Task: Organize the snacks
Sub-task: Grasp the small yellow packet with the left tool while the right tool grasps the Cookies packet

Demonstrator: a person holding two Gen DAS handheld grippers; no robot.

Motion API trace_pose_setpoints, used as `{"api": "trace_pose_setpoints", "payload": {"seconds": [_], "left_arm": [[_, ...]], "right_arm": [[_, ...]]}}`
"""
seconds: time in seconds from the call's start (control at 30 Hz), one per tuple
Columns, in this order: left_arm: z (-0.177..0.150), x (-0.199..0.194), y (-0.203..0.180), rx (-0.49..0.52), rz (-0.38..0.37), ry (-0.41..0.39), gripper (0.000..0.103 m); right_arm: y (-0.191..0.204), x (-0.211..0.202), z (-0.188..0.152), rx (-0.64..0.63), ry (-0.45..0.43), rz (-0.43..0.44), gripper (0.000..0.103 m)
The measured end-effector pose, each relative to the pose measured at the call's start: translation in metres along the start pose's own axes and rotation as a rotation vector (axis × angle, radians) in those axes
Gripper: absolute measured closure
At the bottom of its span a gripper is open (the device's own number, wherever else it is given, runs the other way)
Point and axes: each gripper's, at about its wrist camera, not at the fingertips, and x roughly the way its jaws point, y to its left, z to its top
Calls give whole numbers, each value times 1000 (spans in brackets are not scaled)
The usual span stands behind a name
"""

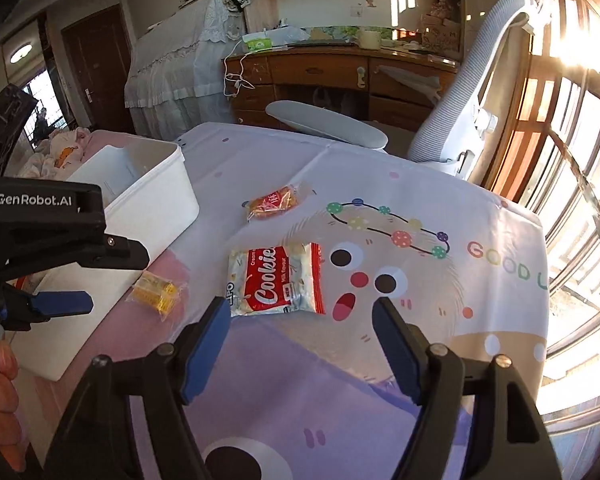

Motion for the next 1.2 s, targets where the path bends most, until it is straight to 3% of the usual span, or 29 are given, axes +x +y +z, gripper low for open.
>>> {"api": "trace_pose_setpoints", "payload": {"seconds": [0.27, 0.6, 1.03, 1.2], "left_arm": [[10, 30, 0, -52, 42, 25, 25], [15, 48, 4, -96, 100, 30, 26], [18, 53, 4, -78, 111, 25, 53], [20, 58, 1, -63, 108, 46, 71]], "right_arm": [[17, 33, 4, -101, 14, 41, 25], [26, 55, 2, -105, 47, 35, 24], [34, 68, -2, -144, 69, 3, 24], [35, 66, -3, -160, 80, 9, 31]]}}
